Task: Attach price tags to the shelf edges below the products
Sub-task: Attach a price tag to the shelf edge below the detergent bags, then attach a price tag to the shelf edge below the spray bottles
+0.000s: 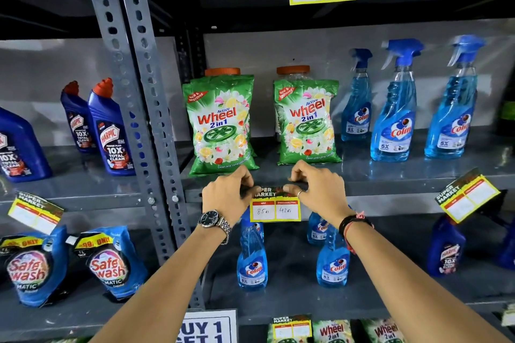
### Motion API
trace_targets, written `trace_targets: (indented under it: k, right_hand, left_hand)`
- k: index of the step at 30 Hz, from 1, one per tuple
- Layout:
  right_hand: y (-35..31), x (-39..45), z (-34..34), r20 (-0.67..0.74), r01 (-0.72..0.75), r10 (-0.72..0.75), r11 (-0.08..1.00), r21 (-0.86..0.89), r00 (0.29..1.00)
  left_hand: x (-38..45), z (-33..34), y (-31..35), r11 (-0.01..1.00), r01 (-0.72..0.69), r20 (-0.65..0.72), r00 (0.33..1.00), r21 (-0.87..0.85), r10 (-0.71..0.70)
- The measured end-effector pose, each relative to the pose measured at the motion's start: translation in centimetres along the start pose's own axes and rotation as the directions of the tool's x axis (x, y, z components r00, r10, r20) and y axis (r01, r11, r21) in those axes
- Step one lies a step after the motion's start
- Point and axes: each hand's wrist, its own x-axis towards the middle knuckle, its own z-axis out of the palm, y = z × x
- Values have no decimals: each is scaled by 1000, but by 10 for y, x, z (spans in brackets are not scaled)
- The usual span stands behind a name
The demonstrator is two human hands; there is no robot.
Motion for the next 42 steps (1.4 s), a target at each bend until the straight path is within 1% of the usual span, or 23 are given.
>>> trace_targets:
  k: [4, 9, 11, 13, 16, 19, 21, 23, 25, 28, 31, 33, 36, 39, 42]
  right_hand:
    - [8, -1, -6, 60, -15, 12, 998, 53, 998]
    - [19, -4, -15, 146, 4, -32, 982, 189, 989]
    - [31, -10, -27, 141, 14, -48, 972, 233, 989]
    - [51, -16, -47, 77, 18, -37, 973, 231, 996]
    - [97, -24, -89, -65, 7, 4, 987, 159, 998]
    - [154, -31, -135, -196, -53, 67, 996, 75, 978]
    - [194, -36, -163, -267, -87, 101, 994, 63, 958]
    - [231, -40, -186, -297, -115, 132, 991, 74, 946]
    - [265, -45, -204, -250, -103, 117, 992, 66, 961]
    - [308, -54, -218, -125, -16, 26, 997, 82, 992]
    - [329, -58, -219, -4, 22, -22, 985, 170, 1000]
    - [334, -59, -216, 66, 21, -38, 971, 237, 997]
    - [332, -57, -210, 131, 51, -87, 966, 255, 988]
    - [325, -53, -199, 134, 68, -92, 983, 170, 987]
    - [324, -51, -187, 9, 76, -77, 990, 115, 997]
  left_hand:
    - [-12, 8, -5, 998, -65, -44, 997, -13, 65]
    - [-26, 15, 0, 998, -69, -77, 995, -15, 67]
    - [-28, 16, 10, 997, -81, -109, 991, -9, 79]
    - [-27, 22, 23, 995, -100, -98, 990, 3, 100]
    - [-19, 41, 55, 990, -144, -52, 988, -2, 143]
    - [-7, 63, 102, 981, -194, -13, 981, -4, 194]
    - [-1, 80, 139, 975, -220, -14, 975, -19, 220]
    - [4, 96, 174, 972, -234, -22, 972, -23, 234]
    - [8, 115, 211, 972, -234, -30, 972, -24, 233]
    - [10, 143, 259, 974, -221, -27, 975, -40, 220]
    - [4, 166, 294, 979, -201, 15, 979, -15, 201]
    - [-1, 175, 310, 981, -187, 38, 982, 46, 185]
    - [-2, 182, 324, 977, -161, 47, 987, 141, 155]
    - [3, 182, 327, 979, -118, 90, 991, 165, 104]
    - [6, 182, 326, 985, -103, 112, 990, 137, 88]
